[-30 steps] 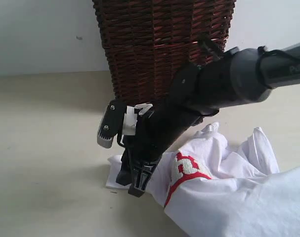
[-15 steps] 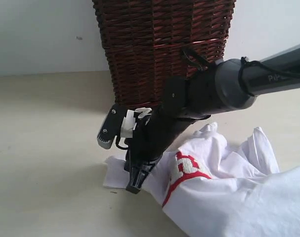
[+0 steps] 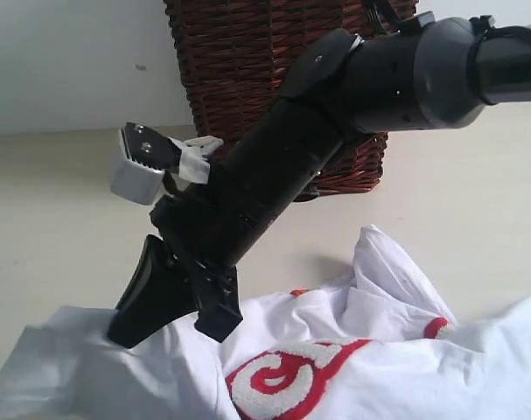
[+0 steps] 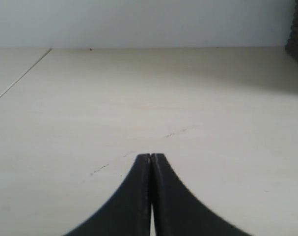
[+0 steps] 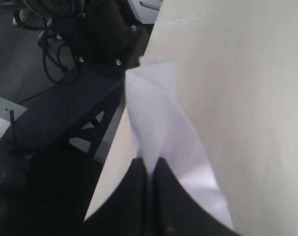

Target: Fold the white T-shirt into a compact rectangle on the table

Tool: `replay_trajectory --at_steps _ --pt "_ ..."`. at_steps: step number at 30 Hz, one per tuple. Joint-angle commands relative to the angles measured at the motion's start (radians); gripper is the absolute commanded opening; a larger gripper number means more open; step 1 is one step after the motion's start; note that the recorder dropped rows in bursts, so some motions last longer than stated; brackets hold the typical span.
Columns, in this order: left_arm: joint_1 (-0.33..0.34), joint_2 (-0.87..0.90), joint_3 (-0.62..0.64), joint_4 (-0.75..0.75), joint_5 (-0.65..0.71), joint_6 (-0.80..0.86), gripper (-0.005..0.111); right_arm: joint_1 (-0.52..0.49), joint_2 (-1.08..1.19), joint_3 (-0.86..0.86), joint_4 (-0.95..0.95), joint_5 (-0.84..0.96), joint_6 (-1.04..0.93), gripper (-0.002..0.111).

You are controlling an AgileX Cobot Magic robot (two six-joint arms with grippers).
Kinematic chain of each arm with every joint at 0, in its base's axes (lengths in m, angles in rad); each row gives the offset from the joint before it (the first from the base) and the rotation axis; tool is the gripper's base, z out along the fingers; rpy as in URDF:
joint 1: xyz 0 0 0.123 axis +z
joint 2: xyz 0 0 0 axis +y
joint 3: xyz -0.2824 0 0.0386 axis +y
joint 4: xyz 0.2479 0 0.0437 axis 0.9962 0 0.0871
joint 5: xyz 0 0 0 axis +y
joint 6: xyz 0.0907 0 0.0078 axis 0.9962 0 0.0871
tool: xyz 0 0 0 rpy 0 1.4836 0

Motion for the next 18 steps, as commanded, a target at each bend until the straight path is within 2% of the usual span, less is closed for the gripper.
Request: replay_trajectory --at_steps 1,4,7,8,13,15,18 --pt "0.003 -0.002 -0.002 -0.004 -0.007 0.001 0.0 -0.001 0.007 -0.011 0.01 0.012 -0.021 0.005" --pt "0.003 -0.002 -0.002 -0.004 -0.007 0.001 0.0 -0.001 0.009 -0.011 -0.023 0.012 -0.021 0.027" --pt "0.003 -0.002 -0.002 -0.004 -0.007 0.001 0.0 -0.001 -0.023 -0.011 -0.025 0.012 -0.019 0.058" --pt "0.003 -0.002 -0.002 -0.004 -0.007 0.001 0.0 -0.001 -0.045 -0.011 -0.025 -0.004 -0.019 0.063" --pt "0.003 -0.002 -0.002 -0.004 -0.007 0.001 0.0 -0.05 -0.172 -0.011 -0.117 -0.216 0.079 0.063" --pt "0.003 -0.002 -0.002 -0.004 -0.007 0.001 0.0 -0.109 -0.201 -0.011 -0.227 -0.268 0.187 0.063" --pt "0.003 -0.002 -0.002 -0.004 -0.007 0.001 0.0 -0.225 -0.18 -0.011 -0.453 -0.227 0.388 0.063"
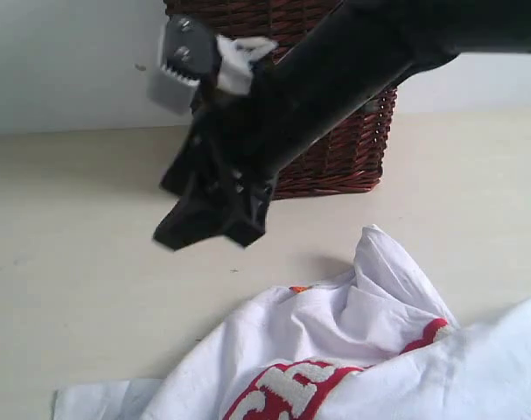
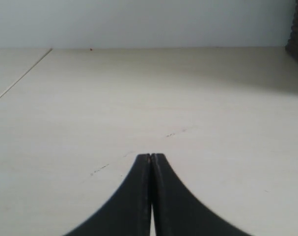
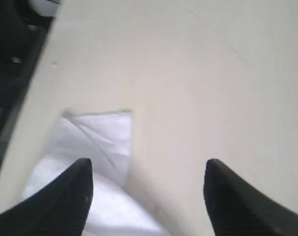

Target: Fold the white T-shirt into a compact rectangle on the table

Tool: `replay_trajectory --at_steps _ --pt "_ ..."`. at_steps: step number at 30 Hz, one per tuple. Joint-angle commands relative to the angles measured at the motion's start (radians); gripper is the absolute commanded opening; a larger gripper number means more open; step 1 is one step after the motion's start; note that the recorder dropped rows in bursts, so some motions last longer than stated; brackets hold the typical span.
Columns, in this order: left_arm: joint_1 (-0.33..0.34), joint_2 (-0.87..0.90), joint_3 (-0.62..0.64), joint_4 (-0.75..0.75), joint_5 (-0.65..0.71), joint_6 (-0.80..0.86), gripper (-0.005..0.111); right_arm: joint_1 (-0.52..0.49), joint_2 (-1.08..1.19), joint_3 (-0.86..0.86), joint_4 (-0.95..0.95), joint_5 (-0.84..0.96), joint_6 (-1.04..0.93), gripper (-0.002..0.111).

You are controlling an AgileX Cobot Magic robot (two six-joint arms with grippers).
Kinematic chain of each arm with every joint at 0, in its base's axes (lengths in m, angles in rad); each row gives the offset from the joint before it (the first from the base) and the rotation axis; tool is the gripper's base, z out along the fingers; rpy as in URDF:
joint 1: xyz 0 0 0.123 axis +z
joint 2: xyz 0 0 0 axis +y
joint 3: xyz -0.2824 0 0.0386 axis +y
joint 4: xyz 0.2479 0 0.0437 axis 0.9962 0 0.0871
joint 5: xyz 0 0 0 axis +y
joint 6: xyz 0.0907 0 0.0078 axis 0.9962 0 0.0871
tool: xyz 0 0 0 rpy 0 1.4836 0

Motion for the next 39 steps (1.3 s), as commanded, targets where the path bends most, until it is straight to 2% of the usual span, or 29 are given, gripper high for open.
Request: replay_trajectory --at_steps 1,5,9,17,18,20,22,24,29,34,39 --pt "0.003 -0.002 -0.002 -0.004 -0.007 0.001 0.0 -0.175 0.029 -0.002 -0.323 0.029 0.281 0.063" --pt "0.003 -0.002 -0.002 -0.004 -0.007 0.001 0.0 -0.331 0.133 -0.002 -0.477 0.049 0.379 0.063" --pt "0.003 -0.002 -0.002 -0.004 -0.007 0.001 0.0 -0.425 0.204 -0.002 -0.442 0.018 0.381 0.063" --pt "0.003 -0.002 -0.002 -0.004 -0.007 0.001 0.0 -0.45 0.324 -0.002 -0.429 0.015 0.381 0.06" --pt "0.003 -0.002 -0.002 -0.004 -0.007 0.001 0.0 -0.45 0.335 -0.002 -0.423 0.015 0.381 0.057" --pt "0.003 -0.002 -0.002 -0.004 -0.007 0.001 0.0 -0.45 0.339 -0.002 -0.396 0.02 0.381 0.044" --pt "0.003 -0.002 -0.002 -0.004 -0.007 0.001 0.0 -0.448 0.326 -0.002 -0.352 0.026 0.375 0.018" --pt "0.003 -0.002 -0.002 -0.004 -0.007 0.001 0.0 -0.448 0.301 -0.002 -0.277 0.026 0.339 0.0" --pt "0.003 -0.002 -0.002 -0.004 -0.007 0.001 0.0 -0.448 0.225 -0.002 -0.158 0.045 0.248 0.0" --pt "0.003 -0.002 -0.002 -0.004 -0.007 0.001 0.0 -0.448 0.151 -0.002 -0.356 0.061 0.281 0.0" --pt "0.003 -0.002 -0.002 -0.004 -0.007 0.001 0.0 -0.448 0.154 -0.002 -0.784 0.068 0.474 0.0"
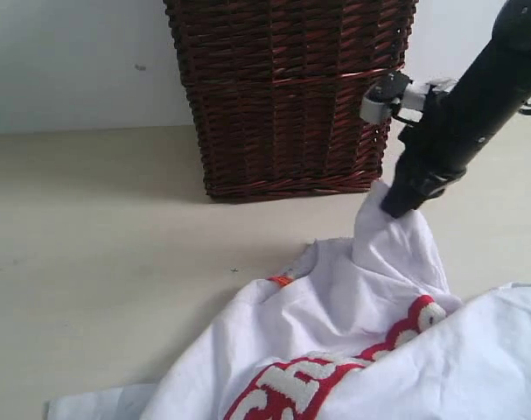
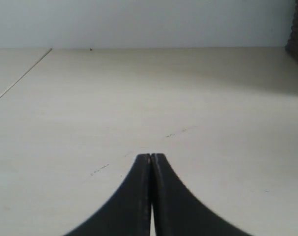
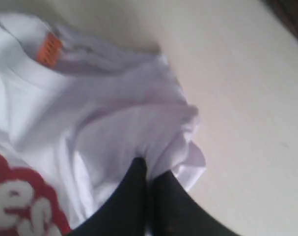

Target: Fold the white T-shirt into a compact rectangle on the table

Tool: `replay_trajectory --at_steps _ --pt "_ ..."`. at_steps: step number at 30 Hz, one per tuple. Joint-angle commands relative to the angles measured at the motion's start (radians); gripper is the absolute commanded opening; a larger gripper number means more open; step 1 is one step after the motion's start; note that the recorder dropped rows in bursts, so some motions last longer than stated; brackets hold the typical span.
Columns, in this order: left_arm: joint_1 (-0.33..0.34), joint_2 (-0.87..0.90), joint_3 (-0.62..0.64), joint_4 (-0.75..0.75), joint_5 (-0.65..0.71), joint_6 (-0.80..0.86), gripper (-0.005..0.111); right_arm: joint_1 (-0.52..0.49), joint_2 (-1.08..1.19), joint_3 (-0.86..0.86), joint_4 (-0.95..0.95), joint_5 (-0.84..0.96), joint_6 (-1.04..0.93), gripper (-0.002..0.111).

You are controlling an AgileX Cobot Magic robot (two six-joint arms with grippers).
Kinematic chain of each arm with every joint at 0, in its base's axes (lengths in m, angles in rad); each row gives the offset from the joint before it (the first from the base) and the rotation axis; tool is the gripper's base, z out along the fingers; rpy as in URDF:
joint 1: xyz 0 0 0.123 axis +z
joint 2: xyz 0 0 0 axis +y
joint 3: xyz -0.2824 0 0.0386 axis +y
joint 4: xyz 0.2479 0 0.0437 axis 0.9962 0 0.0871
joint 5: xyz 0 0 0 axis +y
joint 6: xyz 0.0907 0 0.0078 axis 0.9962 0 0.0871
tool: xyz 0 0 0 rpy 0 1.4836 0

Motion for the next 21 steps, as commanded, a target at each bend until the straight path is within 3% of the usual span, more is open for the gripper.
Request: replay_trajectory --at_steps 1,5,10,13,21 --pt "0.003 -0.002 -0.002 -0.004 -0.007 0.001 0.0 -0.002 0.01 -0.002 -0.387 0.01 0.172 0.0" --pt "0.003 -0.002 -0.002 -0.004 -0.007 0.001 0.0 -0.009 0.056 -0.002 -0.49 -0.038 0.24 0.009" --pt "0.003 -0.002 -0.002 -0.004 -0.007 0.001 0.0 -0.009 0.078 -0.002 -0.445 -0.116 0.259 0.044" --pt "0.003 -0.002 -0.002 -0.004 -0.007 0.001 0.0 -0.007 0.049 -0.002 -0.375 -0.142 0.271 0.06" --pt "0.003 -0.002 -0.002 -0.004 -0.007 0.001 0.0 0.024 -0.049 -0.002 -0.098 -0.162 0.231 0.062"
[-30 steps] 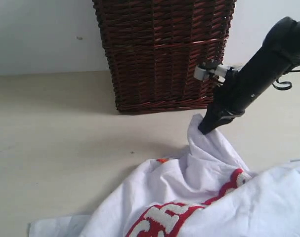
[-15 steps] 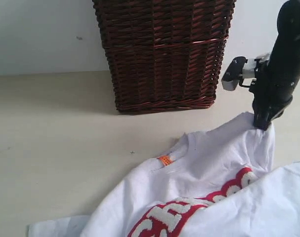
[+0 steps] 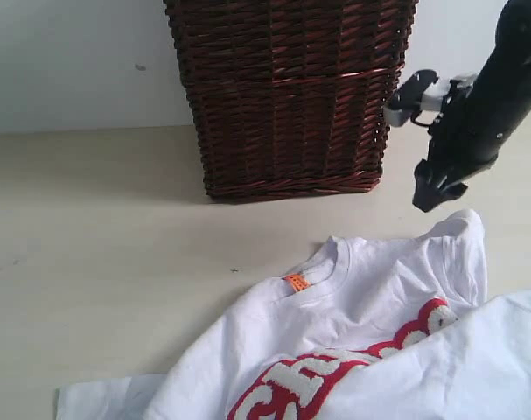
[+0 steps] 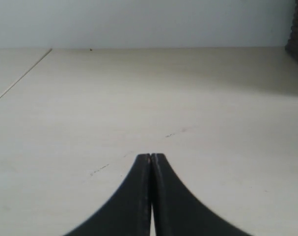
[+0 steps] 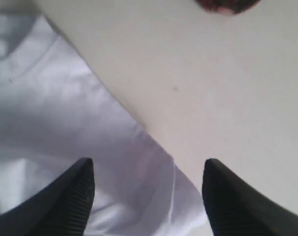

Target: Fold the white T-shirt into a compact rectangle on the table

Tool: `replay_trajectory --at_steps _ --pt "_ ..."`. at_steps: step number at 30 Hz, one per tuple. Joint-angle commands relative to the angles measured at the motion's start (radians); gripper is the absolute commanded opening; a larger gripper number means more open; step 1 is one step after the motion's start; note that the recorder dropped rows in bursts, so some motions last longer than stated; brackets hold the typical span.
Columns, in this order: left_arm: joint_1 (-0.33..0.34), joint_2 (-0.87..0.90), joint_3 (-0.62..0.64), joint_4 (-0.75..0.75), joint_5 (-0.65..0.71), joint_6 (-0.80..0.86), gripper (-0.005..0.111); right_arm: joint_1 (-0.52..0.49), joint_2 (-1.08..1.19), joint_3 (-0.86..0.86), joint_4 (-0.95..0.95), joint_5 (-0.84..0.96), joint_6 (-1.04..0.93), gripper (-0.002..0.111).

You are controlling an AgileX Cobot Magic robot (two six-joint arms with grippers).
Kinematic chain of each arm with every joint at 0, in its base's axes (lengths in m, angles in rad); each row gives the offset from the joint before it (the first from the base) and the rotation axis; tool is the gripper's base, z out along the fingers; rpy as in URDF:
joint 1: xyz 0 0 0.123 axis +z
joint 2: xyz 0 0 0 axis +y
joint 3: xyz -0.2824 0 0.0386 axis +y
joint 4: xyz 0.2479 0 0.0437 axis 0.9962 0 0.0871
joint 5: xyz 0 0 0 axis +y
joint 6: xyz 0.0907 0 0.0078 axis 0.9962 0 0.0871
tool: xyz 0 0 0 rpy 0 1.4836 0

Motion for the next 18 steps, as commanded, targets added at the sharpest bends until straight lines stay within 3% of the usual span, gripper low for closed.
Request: replay_trajectory --at_steps 1,11,18 --pt "0.003 -0.002 -0.002 -0.004 -0.007 0.001 0.0 0.039 -0.025 0.0 0.208 0.021 -0.058 0.062" --pt "0.003 -0.002 -0.002 -0.004 -0.007 0.001 0.0 0.138 0.201 0.008 0.194 0.037 -0.009 0.059" --pt "0.003 -0.002 -0.002 -0.004 -0.007 0.001 0.0 0.197 0.282 0.008 0.093 0.015 0.062 0.024"
